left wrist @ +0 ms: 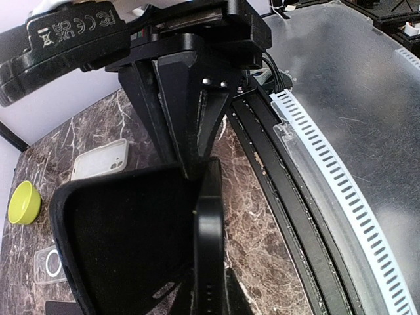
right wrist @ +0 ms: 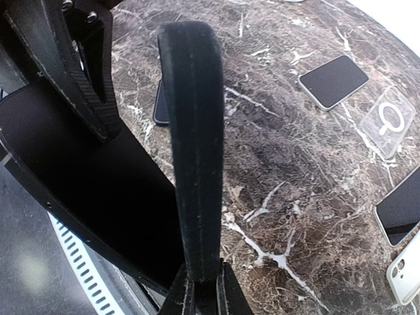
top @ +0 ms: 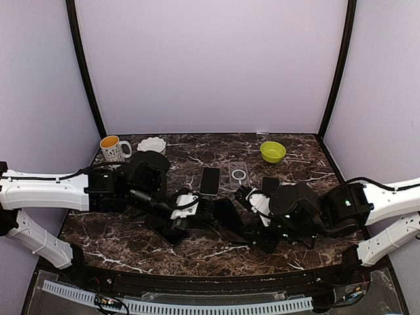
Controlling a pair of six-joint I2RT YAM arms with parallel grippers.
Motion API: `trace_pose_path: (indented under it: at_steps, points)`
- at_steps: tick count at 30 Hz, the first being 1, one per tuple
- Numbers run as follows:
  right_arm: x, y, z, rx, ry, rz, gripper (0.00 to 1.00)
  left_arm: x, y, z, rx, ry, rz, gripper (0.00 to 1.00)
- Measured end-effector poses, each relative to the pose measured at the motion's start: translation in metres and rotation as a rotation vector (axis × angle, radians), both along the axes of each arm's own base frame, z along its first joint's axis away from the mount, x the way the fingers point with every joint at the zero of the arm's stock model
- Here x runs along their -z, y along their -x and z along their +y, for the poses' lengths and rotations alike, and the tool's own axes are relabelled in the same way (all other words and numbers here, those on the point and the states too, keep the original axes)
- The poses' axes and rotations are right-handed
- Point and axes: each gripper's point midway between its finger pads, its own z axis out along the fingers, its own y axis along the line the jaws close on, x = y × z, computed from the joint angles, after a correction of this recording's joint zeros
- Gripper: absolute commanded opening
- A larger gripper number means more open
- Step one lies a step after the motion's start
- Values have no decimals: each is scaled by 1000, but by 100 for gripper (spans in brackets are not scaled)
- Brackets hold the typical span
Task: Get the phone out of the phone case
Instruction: Remove the phone case from the phone.
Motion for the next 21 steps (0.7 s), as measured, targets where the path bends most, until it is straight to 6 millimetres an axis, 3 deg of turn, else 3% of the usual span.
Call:
trace_pose_path:
  at_steps: [7,21]
  points:
    - [-4,-7,-2,46,-16,-17,4,-9,-6,-2,-17,-16,-11,0]
    - [11,-19,3,115,27,-44,2,-14,-17,8,-45,-104,-48,0]
